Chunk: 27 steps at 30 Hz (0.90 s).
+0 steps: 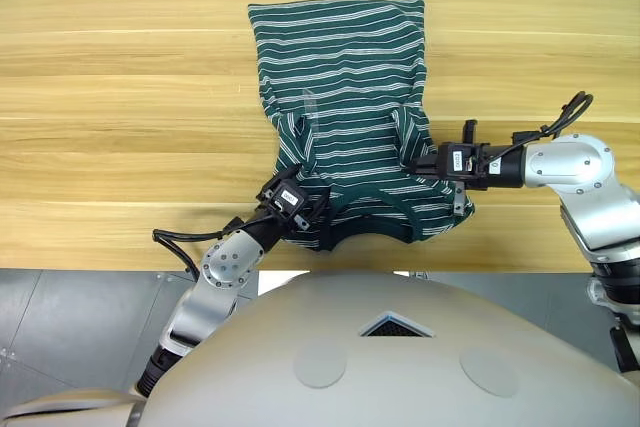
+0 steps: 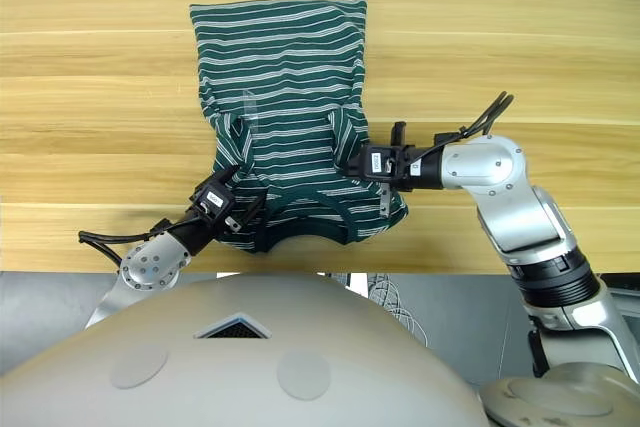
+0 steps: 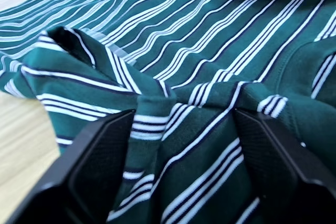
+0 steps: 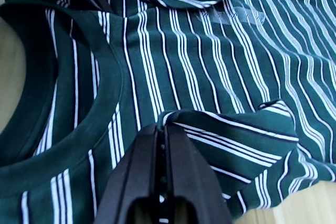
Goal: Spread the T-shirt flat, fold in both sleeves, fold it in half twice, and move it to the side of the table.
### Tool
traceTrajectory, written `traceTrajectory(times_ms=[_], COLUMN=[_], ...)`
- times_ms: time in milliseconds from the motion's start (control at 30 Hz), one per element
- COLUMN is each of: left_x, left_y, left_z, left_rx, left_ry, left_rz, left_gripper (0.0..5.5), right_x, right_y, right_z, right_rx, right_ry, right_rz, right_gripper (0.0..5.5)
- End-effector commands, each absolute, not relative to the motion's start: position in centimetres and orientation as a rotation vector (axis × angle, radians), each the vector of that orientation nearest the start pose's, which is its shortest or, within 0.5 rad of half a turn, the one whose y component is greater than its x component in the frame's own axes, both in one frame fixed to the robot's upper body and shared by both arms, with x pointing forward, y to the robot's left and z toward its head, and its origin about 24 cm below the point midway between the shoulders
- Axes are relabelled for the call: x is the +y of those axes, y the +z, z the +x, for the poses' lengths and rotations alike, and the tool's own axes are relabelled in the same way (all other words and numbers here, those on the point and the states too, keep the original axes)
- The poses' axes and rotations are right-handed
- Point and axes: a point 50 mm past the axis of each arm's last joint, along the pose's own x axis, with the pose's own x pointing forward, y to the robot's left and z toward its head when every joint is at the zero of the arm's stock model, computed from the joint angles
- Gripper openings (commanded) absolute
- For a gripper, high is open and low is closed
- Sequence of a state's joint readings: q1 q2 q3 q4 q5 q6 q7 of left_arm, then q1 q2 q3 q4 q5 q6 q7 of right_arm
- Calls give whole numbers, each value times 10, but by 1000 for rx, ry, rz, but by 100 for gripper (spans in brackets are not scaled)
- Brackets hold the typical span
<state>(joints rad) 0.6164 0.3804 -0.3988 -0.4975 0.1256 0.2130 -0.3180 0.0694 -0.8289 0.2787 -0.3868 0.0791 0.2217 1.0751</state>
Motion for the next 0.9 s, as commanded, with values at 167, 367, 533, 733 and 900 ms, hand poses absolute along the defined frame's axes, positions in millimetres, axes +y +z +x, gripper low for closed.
traceTrajectory(times_ms=[167,367,533,733,900], left_x=[129,138,148,165,168], left_y=[-2,-8,-19,-8,5], left_z=[88,79,62,47,58], left_rx=[552,613,711,742,681], left_ry=[-669,-689,-713,-700,-710], left_rz=[321,344,360,396,430], left_gripper=[334,334,334,334,334], right_x=[-167,-180,-198,-213,-240], right_y=[87,106,99,88,78], right_z=[182,195,213,207,191], right_rx=[386,324,333,329,350], right_ry=[1437,1409,1304,1333,1471], right_rz=[-587,-545,-511,-526,-550], right_gripper=[143,244,299,299,299])
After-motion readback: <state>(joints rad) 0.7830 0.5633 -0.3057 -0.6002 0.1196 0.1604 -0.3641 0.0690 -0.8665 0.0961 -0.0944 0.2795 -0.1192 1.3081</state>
